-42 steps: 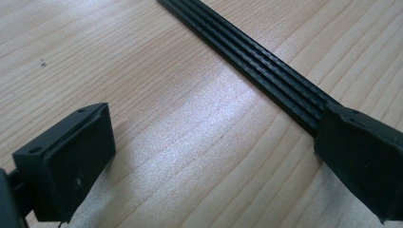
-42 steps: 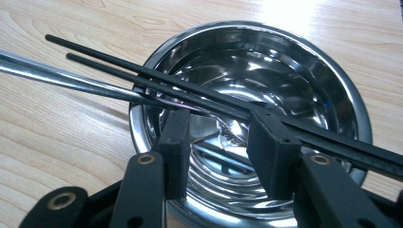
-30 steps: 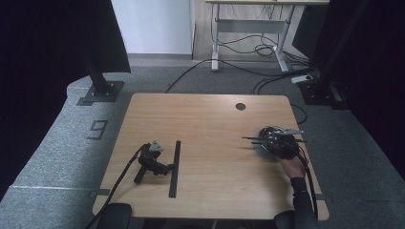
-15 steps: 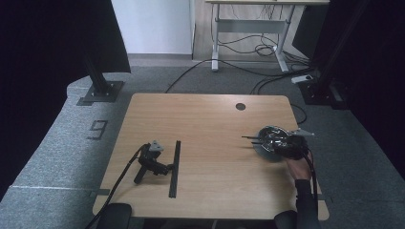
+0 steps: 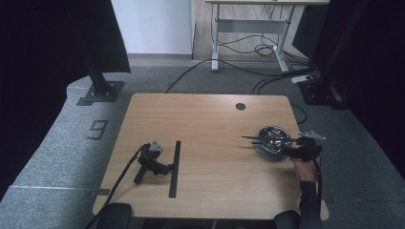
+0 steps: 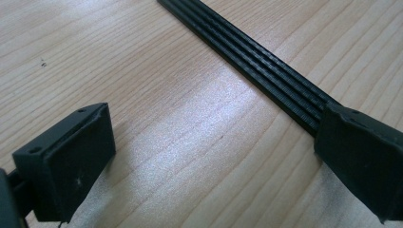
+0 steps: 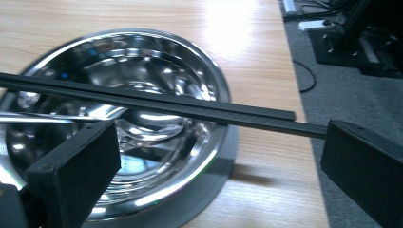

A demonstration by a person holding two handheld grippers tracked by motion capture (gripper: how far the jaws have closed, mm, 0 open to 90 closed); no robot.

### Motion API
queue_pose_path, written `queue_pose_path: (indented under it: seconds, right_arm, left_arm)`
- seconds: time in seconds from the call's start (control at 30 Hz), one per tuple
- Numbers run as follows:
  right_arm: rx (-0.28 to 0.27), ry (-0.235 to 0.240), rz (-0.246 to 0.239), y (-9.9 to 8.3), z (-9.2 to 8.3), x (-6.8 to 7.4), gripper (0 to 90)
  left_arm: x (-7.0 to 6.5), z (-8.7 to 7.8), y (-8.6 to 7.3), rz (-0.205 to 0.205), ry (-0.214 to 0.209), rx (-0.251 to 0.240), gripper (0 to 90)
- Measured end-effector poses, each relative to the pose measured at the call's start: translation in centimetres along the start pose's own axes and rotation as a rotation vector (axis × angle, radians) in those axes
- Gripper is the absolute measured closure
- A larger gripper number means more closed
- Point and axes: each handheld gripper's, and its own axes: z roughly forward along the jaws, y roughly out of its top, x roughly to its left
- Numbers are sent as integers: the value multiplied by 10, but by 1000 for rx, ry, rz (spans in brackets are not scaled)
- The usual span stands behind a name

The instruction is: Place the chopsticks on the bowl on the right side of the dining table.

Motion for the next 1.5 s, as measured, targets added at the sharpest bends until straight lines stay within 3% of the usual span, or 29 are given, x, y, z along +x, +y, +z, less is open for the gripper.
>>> queue_pose_path:
  seconds: [0.17, 0.5, 0.83, 1.1, 1.5]
  right_arm:
    - [6, -30, -15, -4, 5, -5, 0]
    - [-27, -5, 55, -11, 10, -22, 0]
    - [-30, 12, 65, -13, 15, -26, 6]
    - [-36, 19, 20, -11, 14, -22, 78]
    - [-27, 31, -15, -9, 14, -14, 117]
  left_arm:
    - [0, 0, 0, 1, 0, 1, 0]
    - [0, 0, 0, 0, 0, 0, 0]
    - [0, 0, 0, 0, 0, 0, 0]
    - [0, 0, 0, 0, 0, 0, 0]
    - [0, 0, 0, 0, 0, 0, 0]
